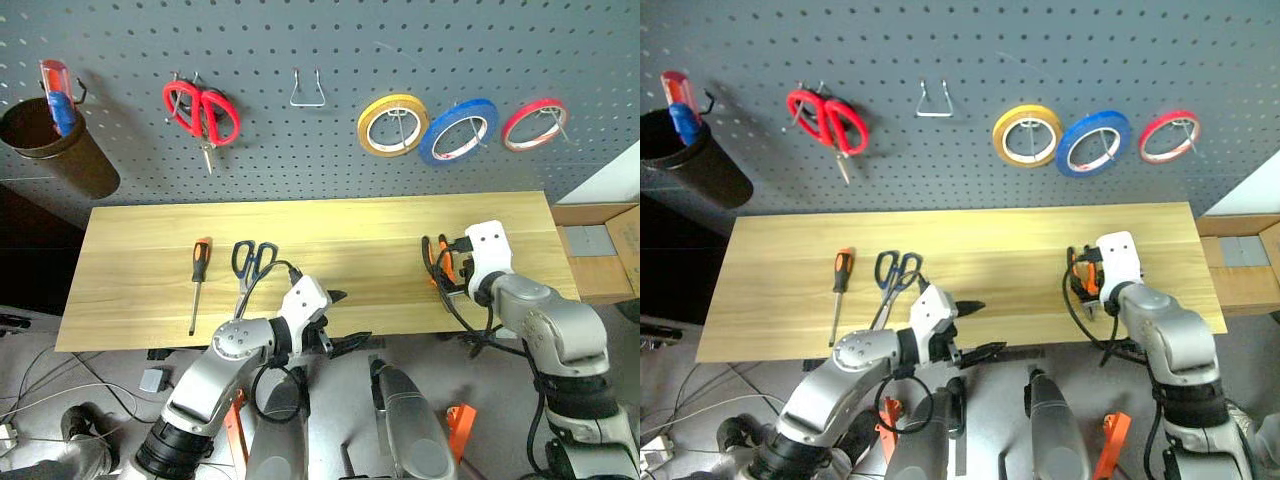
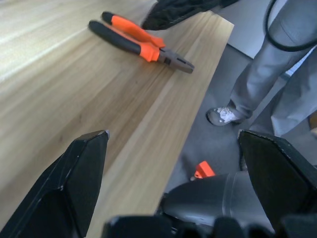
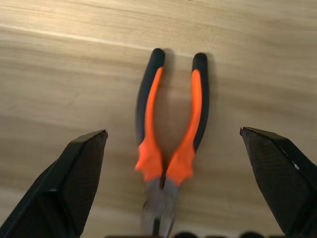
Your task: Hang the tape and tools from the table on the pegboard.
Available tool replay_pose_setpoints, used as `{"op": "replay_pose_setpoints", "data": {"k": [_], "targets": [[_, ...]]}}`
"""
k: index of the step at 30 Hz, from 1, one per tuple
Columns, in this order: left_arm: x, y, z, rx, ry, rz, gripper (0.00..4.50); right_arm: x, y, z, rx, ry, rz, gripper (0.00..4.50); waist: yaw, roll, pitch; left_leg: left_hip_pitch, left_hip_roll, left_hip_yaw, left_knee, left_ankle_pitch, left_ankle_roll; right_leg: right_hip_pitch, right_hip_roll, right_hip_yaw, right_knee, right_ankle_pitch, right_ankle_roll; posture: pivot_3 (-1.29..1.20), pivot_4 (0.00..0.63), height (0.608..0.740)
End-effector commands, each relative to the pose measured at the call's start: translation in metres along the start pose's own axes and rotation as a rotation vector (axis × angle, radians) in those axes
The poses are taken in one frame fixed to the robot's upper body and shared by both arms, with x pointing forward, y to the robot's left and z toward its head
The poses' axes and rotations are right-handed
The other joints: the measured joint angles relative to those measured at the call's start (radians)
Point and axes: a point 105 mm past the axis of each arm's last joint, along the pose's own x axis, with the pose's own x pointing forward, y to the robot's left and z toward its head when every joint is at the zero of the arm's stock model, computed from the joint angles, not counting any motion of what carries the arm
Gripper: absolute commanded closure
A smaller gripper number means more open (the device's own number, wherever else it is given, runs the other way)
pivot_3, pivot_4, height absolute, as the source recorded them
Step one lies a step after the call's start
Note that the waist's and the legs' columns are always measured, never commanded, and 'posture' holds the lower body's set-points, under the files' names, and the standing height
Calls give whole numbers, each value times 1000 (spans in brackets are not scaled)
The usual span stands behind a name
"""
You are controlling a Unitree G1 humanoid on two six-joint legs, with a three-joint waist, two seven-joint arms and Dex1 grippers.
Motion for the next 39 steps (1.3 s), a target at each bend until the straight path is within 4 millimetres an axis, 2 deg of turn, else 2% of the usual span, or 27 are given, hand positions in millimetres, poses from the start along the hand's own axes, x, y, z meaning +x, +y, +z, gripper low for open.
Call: {"op": "replay_pose_setpoints", "data": {"k": [1,4,16,19,24,30,32,35,37,39], "targets": [[-1,-10,12,13,-40,-19,0,6,-6,-6,-1,37,-47,32,5,0,0,0,0,0,0,0,0,0,0,0,0,0,0,-38,429,740],[-2,-10,12,6,-40,-13,0,8,-6,-10,21,61,-52,32,12,0,0,-1,0,0,0,0,0,0,-2,0,-1,2,-4,-36,429,740],[-4,-6,12,12,-31,10,0,22,-2,-30,65,154,-63,32,20,0,0,-1,0,0,1,0,0,0,-1,0,-1,0,0,-18,419,740],[-6,-4,13,10,-34,28,0,25,-9,-30,80,142,-108,660,20,0,0,-1,0,0,1,0,0,0,-1,0,-1,0,0,-13,417,740],[-7,-5,11,6,-33,38,0,28,-8,-36,82,157,-116,2346,23,0,0,-1,0,-1,1,0,0,0,-1,0,-1,0,0,-8,415,740],[-9,1,12,9,-33,58,0,21,-10,-38,55,193,-105,2374,24,0,0,-1,0,-1,1,0,0,0,-1,-1,-1,0,0,-11,408,740],[-12,8,15,13,-44,89,0,14,-2,-25,52,141,-36,2374,25,0,0,-1,0,-1,1,0,0,0,-1,-1,-1,0,0,-12,409,740],[-22,27,31,10,-125,197,0,-7,30,8,26,-38,215,2374,25,0,0,-2,0,-1,1,0,0,-1,-1,-1,-1,0,0,-19,409,740],[-35,38,52,10,-219,275,0,-35,64,30,-53,-182,454,2374,21,0,0,-4,0,-1,1,0,0,-3,-1,0,0,0,0,-20,409,740],[-49,42,67,33,-276,323,0,-56,85,43,-81,-259,598,2374,20,0,0,-6,0,-1,1,0,0,-4,0,-1,0,0,0,-19,408,740]]}}
